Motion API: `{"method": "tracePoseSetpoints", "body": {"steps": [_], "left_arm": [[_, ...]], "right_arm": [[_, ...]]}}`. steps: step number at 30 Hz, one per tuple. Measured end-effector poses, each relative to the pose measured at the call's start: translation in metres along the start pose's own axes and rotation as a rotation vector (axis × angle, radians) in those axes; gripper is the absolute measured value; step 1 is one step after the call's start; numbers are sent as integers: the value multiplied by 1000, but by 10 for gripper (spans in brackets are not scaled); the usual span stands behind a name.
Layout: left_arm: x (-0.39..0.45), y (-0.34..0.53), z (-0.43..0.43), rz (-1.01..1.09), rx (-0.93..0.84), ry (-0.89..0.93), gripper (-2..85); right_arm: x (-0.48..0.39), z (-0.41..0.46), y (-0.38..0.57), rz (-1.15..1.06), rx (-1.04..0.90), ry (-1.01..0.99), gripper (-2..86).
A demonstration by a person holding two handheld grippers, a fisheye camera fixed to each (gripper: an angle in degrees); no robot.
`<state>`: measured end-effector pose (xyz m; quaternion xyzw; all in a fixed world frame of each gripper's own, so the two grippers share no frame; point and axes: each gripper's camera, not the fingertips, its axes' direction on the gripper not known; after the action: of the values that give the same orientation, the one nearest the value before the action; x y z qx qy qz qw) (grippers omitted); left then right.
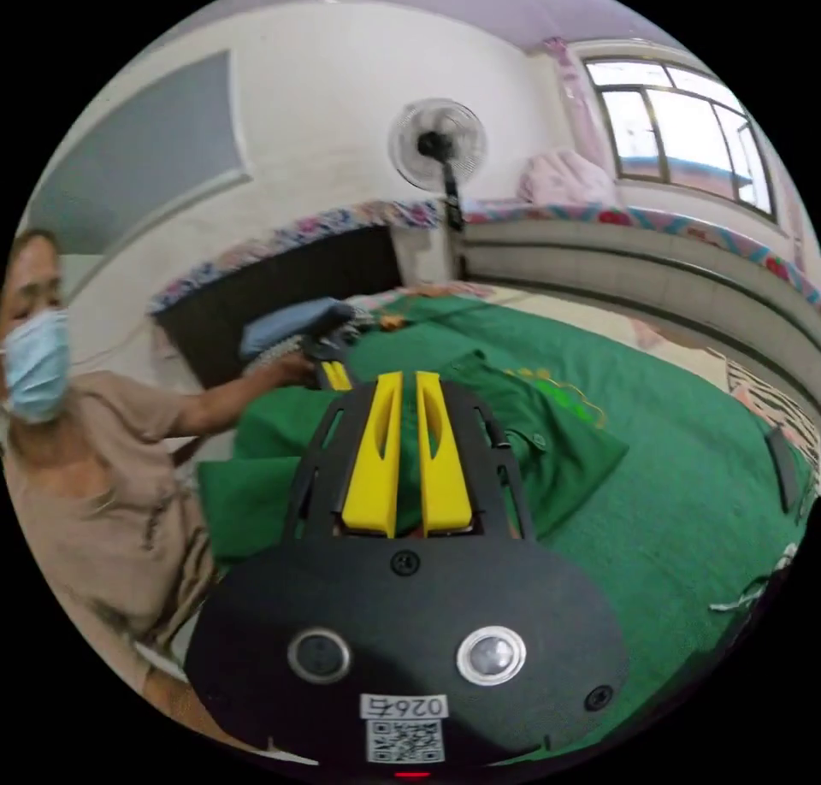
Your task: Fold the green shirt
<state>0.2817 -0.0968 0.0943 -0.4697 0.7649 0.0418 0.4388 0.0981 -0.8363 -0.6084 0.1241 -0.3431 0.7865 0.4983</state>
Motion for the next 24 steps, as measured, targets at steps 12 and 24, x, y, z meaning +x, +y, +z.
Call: {"method": "tracePoseSetpoints", "body": {"steps": [12, 24], "left_arm": [[-34, 27, -32, -439, 333, -311, 89], [-32, 45, -37, -513, 544, -287, 205]], "right_arm": [[-13, 215, -57, -61, -486, 155, 170], [134, 11, -123, 356, -120, 249, -8]]}}
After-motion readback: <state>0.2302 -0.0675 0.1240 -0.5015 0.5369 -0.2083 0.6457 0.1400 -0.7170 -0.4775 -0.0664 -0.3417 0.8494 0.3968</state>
